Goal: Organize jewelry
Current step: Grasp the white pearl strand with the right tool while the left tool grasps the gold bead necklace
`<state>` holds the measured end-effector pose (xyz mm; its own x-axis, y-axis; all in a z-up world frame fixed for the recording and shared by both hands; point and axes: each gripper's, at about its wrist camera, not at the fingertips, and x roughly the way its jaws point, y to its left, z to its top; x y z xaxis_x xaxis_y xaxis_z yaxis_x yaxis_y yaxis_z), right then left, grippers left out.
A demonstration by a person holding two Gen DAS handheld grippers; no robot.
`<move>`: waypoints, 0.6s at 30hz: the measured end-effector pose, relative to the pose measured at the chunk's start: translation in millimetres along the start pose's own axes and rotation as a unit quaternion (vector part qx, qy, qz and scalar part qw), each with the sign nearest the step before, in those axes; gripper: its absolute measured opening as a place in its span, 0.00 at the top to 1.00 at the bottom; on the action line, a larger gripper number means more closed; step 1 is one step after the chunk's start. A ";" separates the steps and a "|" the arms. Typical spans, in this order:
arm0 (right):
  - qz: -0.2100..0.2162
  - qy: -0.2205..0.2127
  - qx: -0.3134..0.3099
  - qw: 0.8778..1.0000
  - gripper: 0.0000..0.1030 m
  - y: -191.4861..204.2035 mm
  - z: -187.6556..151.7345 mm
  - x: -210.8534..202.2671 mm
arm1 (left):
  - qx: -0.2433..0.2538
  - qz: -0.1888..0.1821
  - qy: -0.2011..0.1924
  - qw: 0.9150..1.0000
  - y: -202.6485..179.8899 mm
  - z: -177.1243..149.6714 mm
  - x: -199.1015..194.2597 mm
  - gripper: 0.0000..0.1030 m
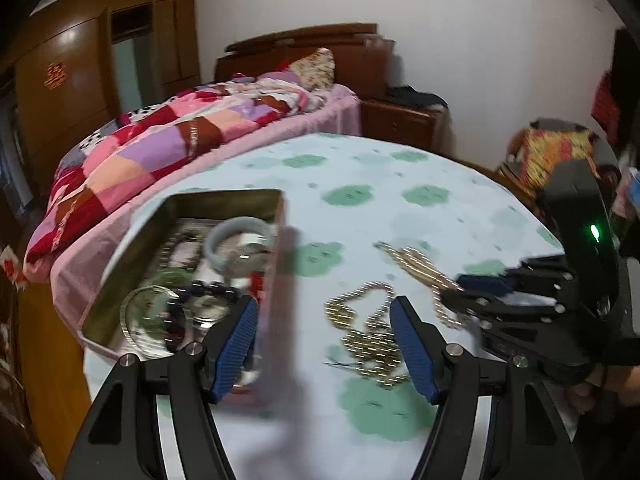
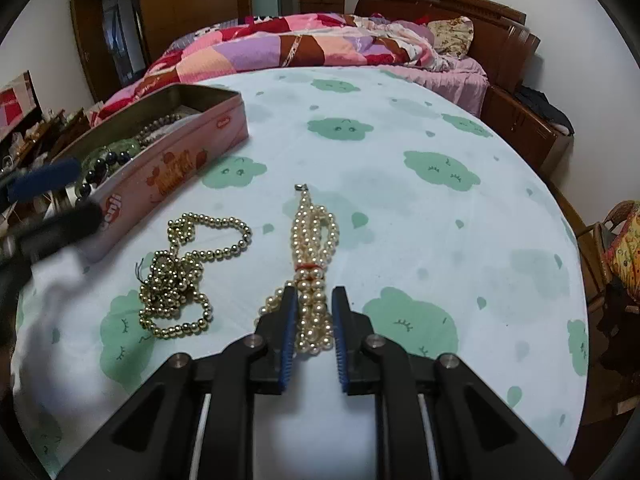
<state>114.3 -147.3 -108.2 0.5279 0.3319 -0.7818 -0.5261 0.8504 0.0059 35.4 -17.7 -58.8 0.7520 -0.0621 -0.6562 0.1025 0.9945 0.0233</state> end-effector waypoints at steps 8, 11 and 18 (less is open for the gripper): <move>0.052 0.000 0.036 0.998 0.86 -19.5 -0.4 -0.6 | 0.013 -0.010 0.047 0.999 -22.7 -6.2 28.4 0.43; 0.037 -0.002 0.021 0.999 0.86 -13.6 -0.3 -0.5 | 0.017 -0.011 0.065 0.998 -25.7 -10.6 39.6 0.48; 0.019 -0.004 0.002 1.000 0.83 -8.7 -0.4 0.8 | 0.005 -0.034 0.093 0.995 -26.2 -15.2 54.1 0.57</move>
<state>119.0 -154.6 -109.2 0.5131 0.3682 -0.7754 -0.5439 0.8383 0.0381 63.5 -45.8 -106.4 0.6091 -0.1123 -0.7851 0.1569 0.9874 -0.0195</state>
